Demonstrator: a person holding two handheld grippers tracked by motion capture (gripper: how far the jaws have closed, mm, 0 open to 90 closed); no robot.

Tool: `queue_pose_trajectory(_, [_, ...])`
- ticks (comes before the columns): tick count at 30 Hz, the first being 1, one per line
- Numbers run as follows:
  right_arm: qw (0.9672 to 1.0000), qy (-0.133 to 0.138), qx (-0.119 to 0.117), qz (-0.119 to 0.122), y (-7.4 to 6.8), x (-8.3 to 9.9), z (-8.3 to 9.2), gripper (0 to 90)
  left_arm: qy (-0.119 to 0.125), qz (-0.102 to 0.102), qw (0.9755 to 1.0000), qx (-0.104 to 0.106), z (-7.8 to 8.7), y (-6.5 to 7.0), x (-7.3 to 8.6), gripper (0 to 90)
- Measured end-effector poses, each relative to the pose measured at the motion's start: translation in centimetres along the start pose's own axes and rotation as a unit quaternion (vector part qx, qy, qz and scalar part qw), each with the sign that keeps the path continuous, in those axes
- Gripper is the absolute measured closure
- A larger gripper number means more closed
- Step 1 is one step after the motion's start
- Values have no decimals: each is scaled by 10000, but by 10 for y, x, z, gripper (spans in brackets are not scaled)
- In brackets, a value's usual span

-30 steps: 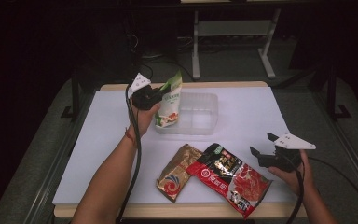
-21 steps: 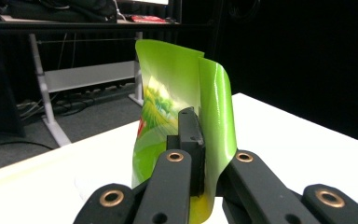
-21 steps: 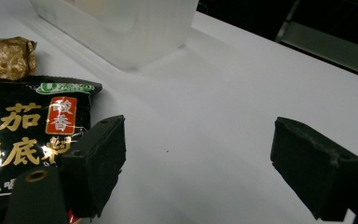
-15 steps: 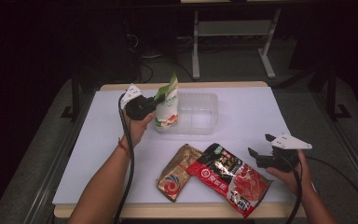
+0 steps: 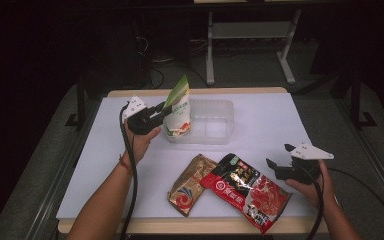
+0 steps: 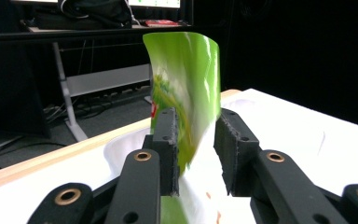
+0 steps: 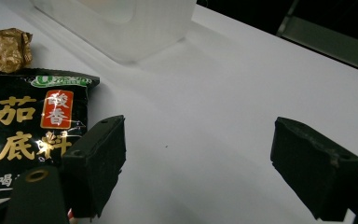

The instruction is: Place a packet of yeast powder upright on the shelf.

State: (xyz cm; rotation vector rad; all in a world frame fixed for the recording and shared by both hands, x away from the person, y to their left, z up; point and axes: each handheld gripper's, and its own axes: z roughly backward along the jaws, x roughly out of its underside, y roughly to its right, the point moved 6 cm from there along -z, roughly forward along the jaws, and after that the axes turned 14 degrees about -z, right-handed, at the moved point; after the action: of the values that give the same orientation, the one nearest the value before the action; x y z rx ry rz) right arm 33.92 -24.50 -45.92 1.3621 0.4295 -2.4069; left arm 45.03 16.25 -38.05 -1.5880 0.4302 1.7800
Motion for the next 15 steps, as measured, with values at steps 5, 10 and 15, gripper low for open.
queue_pose_trajectory(5, [10000, -11, 3, 1, 0, 1, 0, 173, -60, -184, 9998, 0, 21, -1, 5, 654])
queue_pose_trajectory(10, [10000, -31, 0, 9, 0, 1, -1, 173, -248, -462, 9984, 195, 40, 8, 13, 529])
queue_pose_trajectory(15, [10000, -57, -7, 25, -1, 1, -1, 173, -459, -394, 9953, 761, 54, 22, 22, 418])
